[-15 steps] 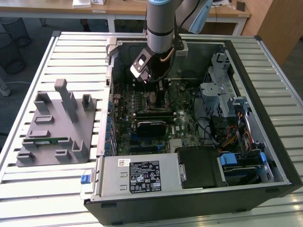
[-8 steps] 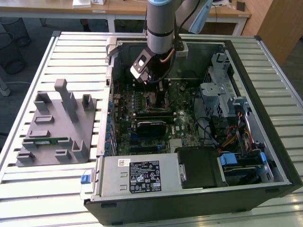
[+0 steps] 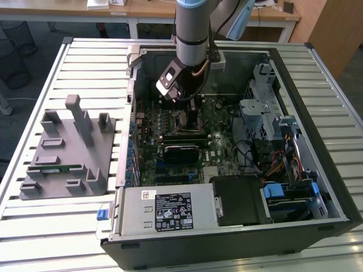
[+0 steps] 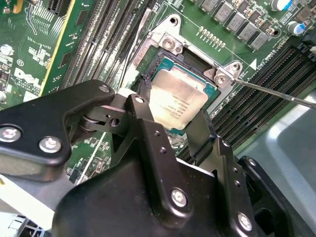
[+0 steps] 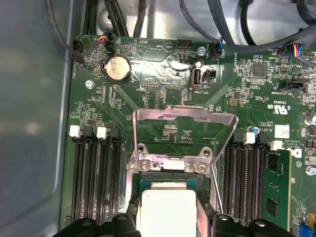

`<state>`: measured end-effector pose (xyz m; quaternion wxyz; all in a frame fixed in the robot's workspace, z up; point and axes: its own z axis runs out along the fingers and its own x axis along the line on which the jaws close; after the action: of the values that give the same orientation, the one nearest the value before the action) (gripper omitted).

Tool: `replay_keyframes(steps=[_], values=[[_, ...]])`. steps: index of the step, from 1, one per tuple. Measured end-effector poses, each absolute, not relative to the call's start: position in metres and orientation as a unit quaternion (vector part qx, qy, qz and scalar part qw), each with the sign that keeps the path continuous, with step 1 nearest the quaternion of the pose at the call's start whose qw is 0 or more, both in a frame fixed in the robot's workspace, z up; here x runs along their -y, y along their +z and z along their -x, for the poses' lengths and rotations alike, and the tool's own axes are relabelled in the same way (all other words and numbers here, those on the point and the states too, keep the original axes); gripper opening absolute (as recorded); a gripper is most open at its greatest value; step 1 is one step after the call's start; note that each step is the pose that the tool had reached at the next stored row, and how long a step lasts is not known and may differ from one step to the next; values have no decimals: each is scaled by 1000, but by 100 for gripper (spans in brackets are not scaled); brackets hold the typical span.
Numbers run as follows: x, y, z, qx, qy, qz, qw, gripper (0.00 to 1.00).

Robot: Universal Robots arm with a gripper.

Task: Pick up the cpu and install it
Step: 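Place the cpu into insertion slot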

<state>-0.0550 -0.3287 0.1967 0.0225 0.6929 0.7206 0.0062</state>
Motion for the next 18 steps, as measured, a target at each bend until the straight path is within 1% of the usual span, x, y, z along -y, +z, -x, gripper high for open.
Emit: replay_keyframes(steps=[18], values=[[332,195,53,-719,6,-695,23,53]])
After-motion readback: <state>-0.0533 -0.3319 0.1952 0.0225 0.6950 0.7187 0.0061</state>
